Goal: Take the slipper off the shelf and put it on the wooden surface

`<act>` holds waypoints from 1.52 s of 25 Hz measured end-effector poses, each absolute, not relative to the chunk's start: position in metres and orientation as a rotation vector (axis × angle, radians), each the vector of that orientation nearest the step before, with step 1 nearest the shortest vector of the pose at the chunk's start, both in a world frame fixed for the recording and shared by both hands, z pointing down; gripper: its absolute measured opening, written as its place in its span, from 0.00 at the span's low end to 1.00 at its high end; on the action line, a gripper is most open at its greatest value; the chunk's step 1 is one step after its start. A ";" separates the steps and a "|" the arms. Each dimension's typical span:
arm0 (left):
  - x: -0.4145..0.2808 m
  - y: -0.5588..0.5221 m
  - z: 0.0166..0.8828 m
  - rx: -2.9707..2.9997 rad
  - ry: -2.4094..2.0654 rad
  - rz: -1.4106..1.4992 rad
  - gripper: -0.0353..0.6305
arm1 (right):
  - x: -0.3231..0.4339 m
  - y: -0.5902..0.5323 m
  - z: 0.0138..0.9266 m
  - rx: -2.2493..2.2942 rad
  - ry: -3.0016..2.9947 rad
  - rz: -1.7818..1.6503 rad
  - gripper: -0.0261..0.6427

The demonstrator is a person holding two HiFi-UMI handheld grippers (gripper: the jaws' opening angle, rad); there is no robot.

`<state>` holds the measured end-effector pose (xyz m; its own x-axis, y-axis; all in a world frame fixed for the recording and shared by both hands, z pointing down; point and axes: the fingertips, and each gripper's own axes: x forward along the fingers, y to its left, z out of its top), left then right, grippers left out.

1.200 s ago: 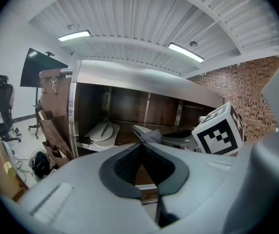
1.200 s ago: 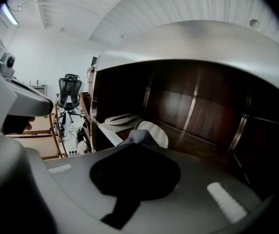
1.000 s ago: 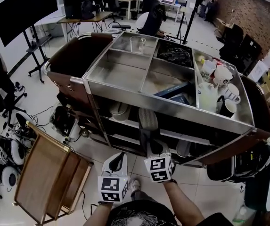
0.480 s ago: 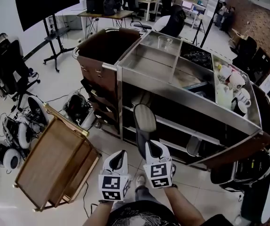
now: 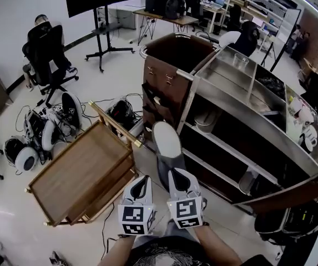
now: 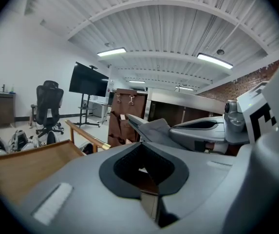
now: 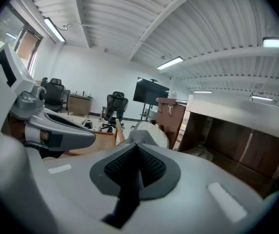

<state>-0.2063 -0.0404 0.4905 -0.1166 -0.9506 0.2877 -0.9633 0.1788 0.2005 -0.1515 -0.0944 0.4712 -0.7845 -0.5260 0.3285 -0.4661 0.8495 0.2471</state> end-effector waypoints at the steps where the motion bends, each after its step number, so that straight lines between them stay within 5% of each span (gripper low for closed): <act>1: -0.215 -0.032 0.491 1.788 -2.135 0.046 0.06 | -0.162 -0.086 0.472 0.706 -2.649 -0.223 0.05; 17: -0.356 0.097 0.508 1.311 -2.454 -0.027 0.06 | -0.338 0.016 0.513 0.125 -2.713 -0.411 0.05; 38: -0.499 0.052 0.537 1.071 -2.481 0.019 0.06 | -0.505 -0.035 0.647 -0.118 -2.545 -0.326 0.06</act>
<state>-0.4986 0.0523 0.5372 -0.6061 -0.6902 0.3954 -0.6962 0.7007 0.1561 -0.5055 -0.0354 0.6468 -0.8365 0.0149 0.5478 0.1525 0.9665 0.2066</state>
